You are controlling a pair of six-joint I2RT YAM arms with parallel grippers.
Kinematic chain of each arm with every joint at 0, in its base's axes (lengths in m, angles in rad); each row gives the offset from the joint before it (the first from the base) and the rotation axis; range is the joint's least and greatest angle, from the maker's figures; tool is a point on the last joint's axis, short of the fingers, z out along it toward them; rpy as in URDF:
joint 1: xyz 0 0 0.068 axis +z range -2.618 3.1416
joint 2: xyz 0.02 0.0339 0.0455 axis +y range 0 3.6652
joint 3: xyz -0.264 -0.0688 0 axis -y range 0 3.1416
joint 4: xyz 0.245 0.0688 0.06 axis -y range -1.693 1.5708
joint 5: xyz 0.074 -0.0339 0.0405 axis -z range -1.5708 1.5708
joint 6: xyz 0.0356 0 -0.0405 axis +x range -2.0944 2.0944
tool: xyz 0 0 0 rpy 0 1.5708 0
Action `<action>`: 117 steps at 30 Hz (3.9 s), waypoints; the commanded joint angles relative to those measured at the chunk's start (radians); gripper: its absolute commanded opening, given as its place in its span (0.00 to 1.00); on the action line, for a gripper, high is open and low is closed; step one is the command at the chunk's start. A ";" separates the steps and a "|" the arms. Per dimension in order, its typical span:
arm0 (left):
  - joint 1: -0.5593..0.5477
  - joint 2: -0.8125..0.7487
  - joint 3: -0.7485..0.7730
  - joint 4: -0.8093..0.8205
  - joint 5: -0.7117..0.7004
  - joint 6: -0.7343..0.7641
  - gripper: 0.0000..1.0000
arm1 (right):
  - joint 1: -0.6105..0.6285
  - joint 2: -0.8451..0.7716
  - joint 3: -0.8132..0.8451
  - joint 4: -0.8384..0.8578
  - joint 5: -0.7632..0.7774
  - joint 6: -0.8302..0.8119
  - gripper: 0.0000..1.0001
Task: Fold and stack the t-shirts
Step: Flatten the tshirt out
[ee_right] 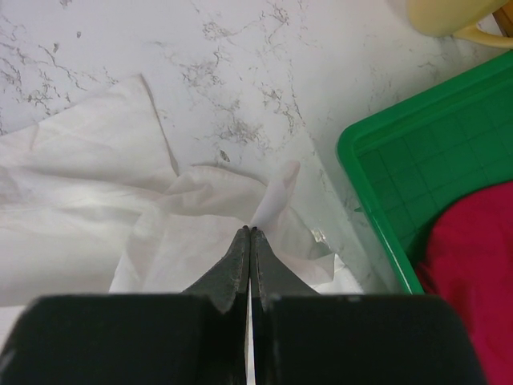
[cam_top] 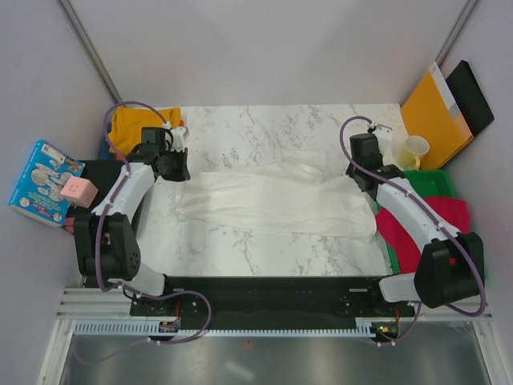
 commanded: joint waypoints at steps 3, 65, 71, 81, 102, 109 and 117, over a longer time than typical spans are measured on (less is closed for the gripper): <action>0.012 -0.113 0.091 0.012 -0.052 0.008 0.02 | -0.003 -0.067 0.096 -0.032 0.045 -0.027 0.00; 0.090 -0.259 0.866 -0.098 -0.038 -0.067 0.02 | 0.068 -0.054 0.911 -0.116 0.110 -0.238 0.00; 0.090 -0.543 0.738 -0.133 -0.038 -0.046 0.02 | 0.167 -0.234 0.907 -0.144 0.185 -0.331 0.00; 0.090 -0.700 0.755 -0.236 -0.067 -0.036 0.02 | 0.174 -0.324 0.981 -0.182 0.203 -0.336 0.00; 0.087 -0.437 0.033 0.183 -0.018 0.052 0.02 | 0.068 -0.026 0.363 0.170 0.194 -0.238 0.00; 0.087 -0.137 -0.026 0.351 -0.003 0.053 0.02 | 0.023 0.302 0.360 0.295 0.174 -0.256 0.00; 0.080 0.168 0.141 0.410 -0.063 0.048 0.02 | 0.000 0.632 0.613 0.272 0.153 -0.305 0.00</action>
